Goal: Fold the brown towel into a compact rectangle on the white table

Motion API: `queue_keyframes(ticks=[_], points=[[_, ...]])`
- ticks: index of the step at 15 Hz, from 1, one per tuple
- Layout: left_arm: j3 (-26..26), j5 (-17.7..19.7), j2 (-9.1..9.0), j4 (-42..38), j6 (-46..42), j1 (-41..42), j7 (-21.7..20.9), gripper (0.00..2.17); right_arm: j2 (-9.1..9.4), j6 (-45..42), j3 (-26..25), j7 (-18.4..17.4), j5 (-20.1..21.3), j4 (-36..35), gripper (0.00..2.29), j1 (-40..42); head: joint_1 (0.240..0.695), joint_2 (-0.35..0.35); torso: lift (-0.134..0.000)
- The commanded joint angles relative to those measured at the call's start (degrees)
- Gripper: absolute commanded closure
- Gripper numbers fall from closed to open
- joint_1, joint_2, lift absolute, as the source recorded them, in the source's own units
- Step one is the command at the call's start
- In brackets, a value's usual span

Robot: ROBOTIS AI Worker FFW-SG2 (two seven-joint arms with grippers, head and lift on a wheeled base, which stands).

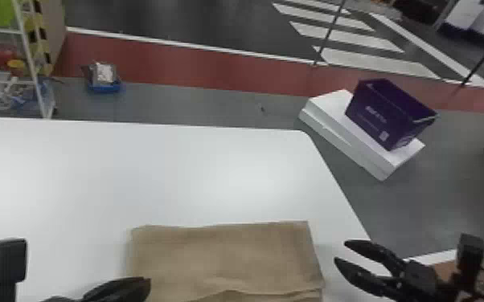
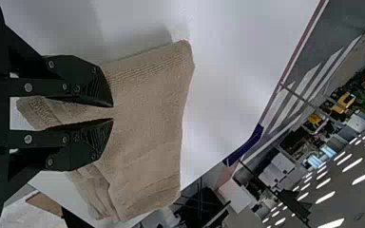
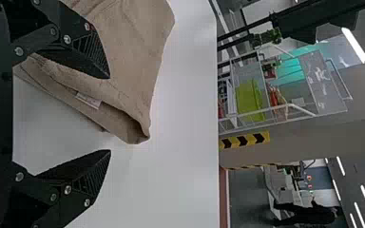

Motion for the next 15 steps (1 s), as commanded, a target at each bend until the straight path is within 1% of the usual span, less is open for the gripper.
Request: queue_keyframes(ticks=[1,2,4,6,8,11,12,14,15], points=[[-1.2,0.1,-0.14,0.5,1.0,-0.5,0.2,0.69,-0.10,-1.6,-0.1,0.2,0.2,0.5,0.39,0.0,0.695,-0.350,-0.123],[-1.6,-0.1,-0.31,0.5,1.0,-0.7,0.2,0.69,-0.19,-2.1,-0.1,0.2,0.2,1.0,0.39,0.0,0.695,-0.350,-0.123],[-2.4,-0.2,-0.05,0.5,1.7,-1.5,1.5,0.69,-0.45,-3.4,-0.2,0.2,0.0,1.6,0.39,0.0,0.695,-0.350,-0.123],[-3.1,-1.4,-0.14,0.3,2.6,-1.6,2.5,0.68,-0.45,-4.3,-0.4,0.2,-0.4,1.8,0.39,0.1,0.695,-0.350,-0.123],[-2.6,-1.4,0.13,-1.3,2.4,-1.5,3.2,0.59,-0.71,-4.8,-0.5,0.2,-0.5,2.2,0.39,0.1,0.695,-0.350,-0.123],[-1.1,-2.0,0.04,-2.6,2.6,-2.0,4.6,0.59,-1.06,-5.0,-0.6,0.2,-1.1,2.8,0.39,0.0,0.695,-0.350,-0.123],[-1.0,-2.4,0.21,-2.6,2.6,-2.5,4.8,0.59,-1.06,-5.5,-0.6,0.2,-1.1,3.0,0.39,0.0,0.695,-0.350,-0.123],[-1.4,-5.4,-0.14,-2.4,2.6,-3.4,4.9,0.59,-1.15,-5.8,-0.4,0.2,-1.1,3.5,0.39,-0.1,0.695,-0.350,-0.123],[-1.5,-5.4,0.13,-2.2,2.6,-3.5,4.9,0.59,-1.15,-6.4,-0.4,0.2,-1.1,4.0,0.39,-0.3,0.695,-0.350,-0.123]])
